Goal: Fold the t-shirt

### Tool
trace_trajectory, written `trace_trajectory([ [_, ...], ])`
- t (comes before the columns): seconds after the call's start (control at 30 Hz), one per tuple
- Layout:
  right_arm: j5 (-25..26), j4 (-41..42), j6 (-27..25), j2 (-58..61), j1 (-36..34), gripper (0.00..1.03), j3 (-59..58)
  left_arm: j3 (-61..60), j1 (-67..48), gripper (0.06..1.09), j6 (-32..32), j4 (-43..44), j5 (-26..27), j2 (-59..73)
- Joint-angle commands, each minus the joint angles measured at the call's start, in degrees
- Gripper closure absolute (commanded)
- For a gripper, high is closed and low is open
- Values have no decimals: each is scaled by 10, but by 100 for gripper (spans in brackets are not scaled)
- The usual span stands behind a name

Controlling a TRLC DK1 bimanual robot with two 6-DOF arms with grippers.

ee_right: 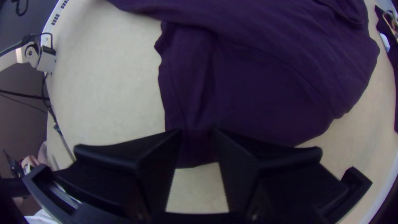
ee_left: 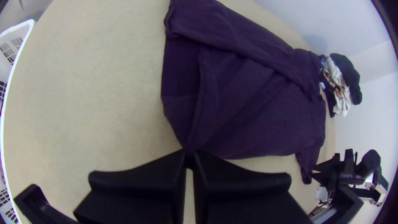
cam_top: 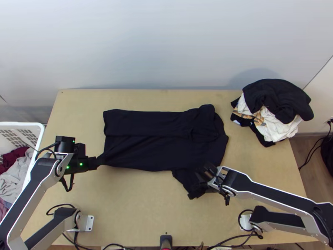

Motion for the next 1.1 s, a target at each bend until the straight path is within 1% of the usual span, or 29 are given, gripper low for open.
trace_trajectory([
  [0.0,11,22,-3,2,-30,100,-1,-1,10,105,6,11,1,9],
  [0.13,15,8,-6,-12,-61,100,10,6,10,105,6,12,2,14],
  [0.3,25,-47,-9,-25,-66,100,37,9,10,105,6,14,4,15],
  [0.4,34,-78,-14,-29,-82,100,62,17,11,105,6,12,7,14],
  [0.6,34,-117,-41,-51,-134,100,114,40,13,105,-1,11,9,14],
  [0.8,33,-105,-59,-60,-212,100,185,85,14,105,-22,13,13,39],
  [1.07,18,-101,-101,25,-310,100,290,166,17,105,-37,44,12,147],
])
